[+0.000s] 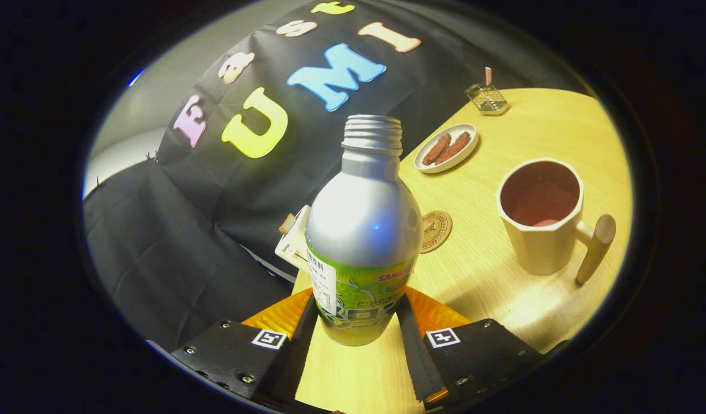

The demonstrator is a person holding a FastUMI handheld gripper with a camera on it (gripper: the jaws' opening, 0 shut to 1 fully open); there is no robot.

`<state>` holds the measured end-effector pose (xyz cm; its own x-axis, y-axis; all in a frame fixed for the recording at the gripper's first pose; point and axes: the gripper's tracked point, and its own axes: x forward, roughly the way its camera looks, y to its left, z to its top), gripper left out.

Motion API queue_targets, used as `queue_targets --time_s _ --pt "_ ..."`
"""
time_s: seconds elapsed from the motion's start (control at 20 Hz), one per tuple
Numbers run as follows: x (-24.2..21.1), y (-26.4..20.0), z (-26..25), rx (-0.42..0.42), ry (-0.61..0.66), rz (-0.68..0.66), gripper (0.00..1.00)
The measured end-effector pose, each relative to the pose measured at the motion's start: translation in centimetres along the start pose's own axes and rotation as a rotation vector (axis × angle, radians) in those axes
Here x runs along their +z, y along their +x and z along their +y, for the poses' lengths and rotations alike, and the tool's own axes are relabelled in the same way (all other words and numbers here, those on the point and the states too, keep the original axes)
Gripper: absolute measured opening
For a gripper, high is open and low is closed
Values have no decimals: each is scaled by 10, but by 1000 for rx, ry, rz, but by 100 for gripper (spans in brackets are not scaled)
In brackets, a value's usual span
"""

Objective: Take the bottle from table, then pour the juice into the cup, finally place the bottle on the coaster

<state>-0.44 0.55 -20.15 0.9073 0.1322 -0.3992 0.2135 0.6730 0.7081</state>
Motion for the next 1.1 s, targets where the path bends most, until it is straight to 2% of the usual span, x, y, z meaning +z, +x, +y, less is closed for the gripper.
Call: queue_targets --time_s 0.65,1.1 --pt "0 6 -19 15 326 2 74" --pt "-14 8 -19 7 467 87 74"
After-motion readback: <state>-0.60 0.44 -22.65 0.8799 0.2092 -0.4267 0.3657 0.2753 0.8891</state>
